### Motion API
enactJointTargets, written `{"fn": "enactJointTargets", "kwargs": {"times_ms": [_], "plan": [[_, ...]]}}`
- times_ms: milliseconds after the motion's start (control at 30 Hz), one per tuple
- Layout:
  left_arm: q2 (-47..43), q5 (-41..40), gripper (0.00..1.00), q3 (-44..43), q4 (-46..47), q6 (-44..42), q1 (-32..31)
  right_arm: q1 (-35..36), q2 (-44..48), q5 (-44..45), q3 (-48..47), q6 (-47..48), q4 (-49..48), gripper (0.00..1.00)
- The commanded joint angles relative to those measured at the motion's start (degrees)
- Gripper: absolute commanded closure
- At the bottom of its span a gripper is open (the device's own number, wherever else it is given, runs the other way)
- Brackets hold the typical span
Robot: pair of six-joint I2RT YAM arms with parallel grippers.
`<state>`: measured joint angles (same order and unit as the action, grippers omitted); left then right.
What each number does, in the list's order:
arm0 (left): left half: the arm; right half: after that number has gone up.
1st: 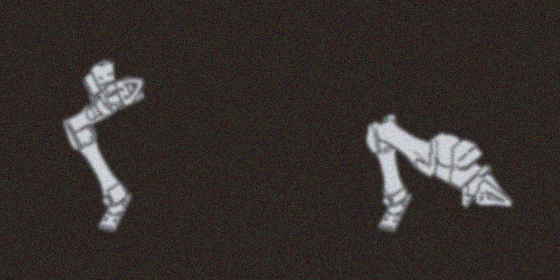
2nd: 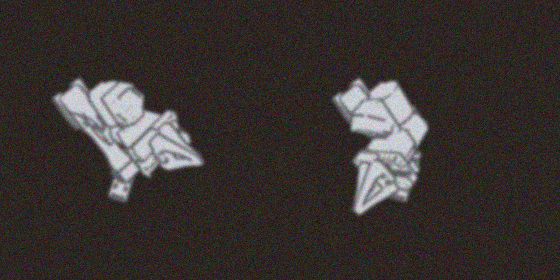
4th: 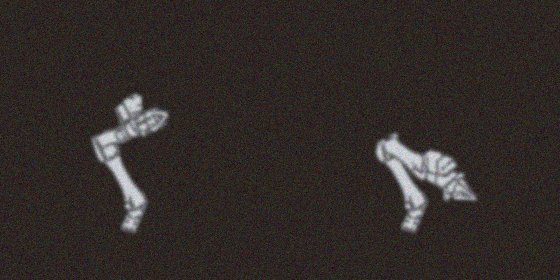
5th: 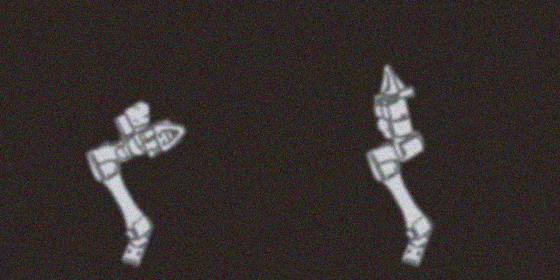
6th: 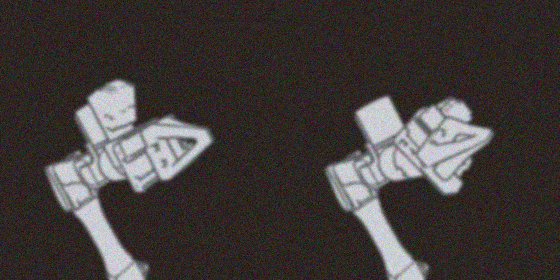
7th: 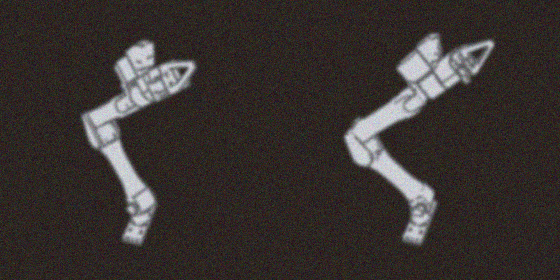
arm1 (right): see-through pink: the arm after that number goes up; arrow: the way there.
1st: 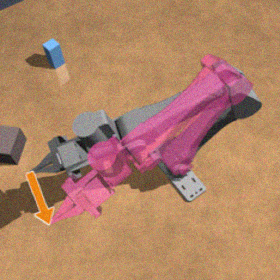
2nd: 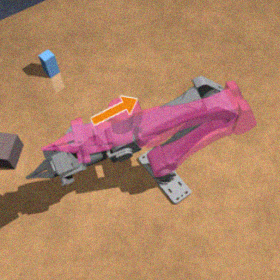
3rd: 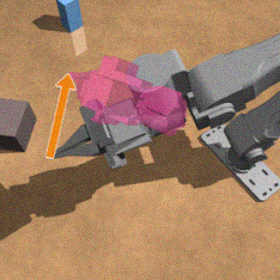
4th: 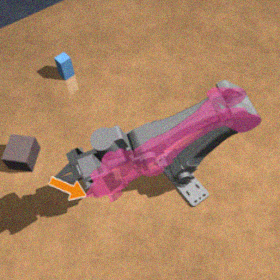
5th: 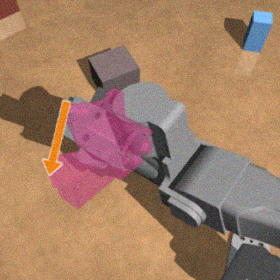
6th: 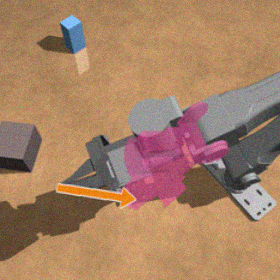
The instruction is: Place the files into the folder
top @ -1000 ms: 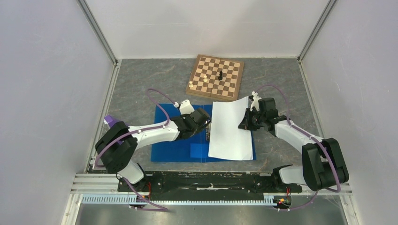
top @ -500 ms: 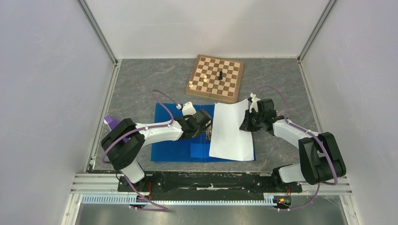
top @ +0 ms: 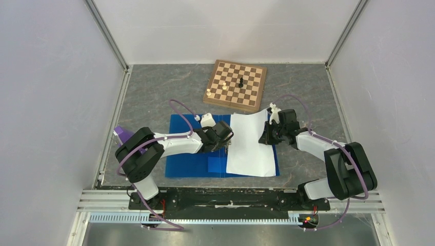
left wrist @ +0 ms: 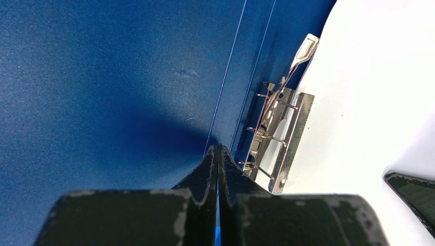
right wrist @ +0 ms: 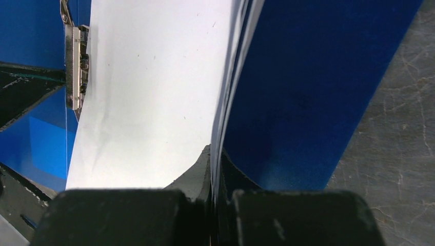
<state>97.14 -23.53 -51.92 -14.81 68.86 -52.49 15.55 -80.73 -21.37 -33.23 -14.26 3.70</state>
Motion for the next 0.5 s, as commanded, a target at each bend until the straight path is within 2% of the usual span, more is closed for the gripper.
{"fn": "enactJointTargets", "kwargs": {"times_ms": [0,467], "plan": [[1.1,-0.2,0.98,-1.5,0.9,-1.5,0.0,0.6,-0.7,-0.7,-0.6,2.1,-1.4,1.0],[1.1,-0.3,0.98,-1.9,0.4,-2.6,0.0,3.1,-2.3,2.2,-3.2,5.7,2.1,1.0]]}}
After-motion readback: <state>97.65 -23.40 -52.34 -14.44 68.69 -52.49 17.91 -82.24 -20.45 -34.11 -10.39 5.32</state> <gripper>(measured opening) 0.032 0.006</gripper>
